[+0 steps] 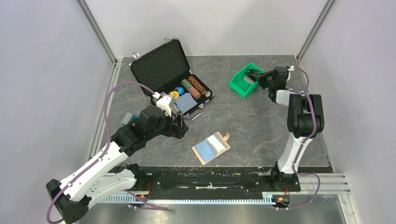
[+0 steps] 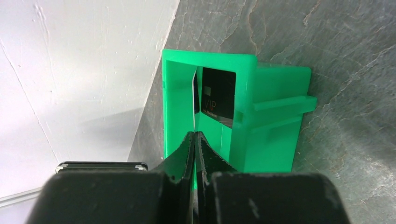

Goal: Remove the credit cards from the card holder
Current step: Place the credit card in the storage box, then reset both arms

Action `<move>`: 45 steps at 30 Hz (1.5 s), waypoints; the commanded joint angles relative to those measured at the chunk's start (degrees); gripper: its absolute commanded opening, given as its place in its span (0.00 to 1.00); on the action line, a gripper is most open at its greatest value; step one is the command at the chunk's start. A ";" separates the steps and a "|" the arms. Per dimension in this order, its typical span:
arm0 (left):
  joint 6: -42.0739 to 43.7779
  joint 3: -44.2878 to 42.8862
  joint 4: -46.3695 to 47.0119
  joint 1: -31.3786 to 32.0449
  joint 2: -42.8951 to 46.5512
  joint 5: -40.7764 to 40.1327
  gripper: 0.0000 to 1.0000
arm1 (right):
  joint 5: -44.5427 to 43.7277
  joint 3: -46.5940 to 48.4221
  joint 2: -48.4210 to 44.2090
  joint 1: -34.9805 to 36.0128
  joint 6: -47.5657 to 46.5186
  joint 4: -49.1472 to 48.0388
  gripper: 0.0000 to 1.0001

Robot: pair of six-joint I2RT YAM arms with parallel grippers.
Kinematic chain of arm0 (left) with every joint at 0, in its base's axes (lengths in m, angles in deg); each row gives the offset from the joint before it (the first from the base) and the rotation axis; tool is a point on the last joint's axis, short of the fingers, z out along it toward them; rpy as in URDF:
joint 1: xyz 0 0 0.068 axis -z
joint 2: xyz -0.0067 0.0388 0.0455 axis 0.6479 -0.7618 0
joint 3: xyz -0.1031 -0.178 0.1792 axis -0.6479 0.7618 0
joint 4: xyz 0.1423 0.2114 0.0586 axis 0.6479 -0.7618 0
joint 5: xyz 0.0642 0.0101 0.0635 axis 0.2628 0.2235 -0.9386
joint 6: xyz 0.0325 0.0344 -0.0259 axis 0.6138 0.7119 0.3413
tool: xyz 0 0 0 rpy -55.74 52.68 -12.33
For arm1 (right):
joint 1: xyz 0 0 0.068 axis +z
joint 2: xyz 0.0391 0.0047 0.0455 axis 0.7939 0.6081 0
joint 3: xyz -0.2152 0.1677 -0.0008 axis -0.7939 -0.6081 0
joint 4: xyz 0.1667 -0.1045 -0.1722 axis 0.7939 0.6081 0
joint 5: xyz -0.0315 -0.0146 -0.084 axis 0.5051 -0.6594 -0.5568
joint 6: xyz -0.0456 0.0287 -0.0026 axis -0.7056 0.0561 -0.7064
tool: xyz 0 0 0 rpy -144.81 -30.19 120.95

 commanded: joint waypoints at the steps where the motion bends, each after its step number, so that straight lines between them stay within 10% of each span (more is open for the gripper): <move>1: 2.73 -0.66 2.07 -0.18 0.73 -0.64 1.00 | -2.91 2.60 0.71 0.43 -0.28 -0.03 0.00; 39: 2.63 -0.74 1.92 -0.27 1.53 1.06 1.00 | -0.69 7.74 -18.17 1.28 -16.52 19.14 0.42; 45: 2.04 -0.38 1.80 -0.23 3.39 0.14 1.00 | 6.15 4.01 -30.14 3.12 -32.96 28.35 0.73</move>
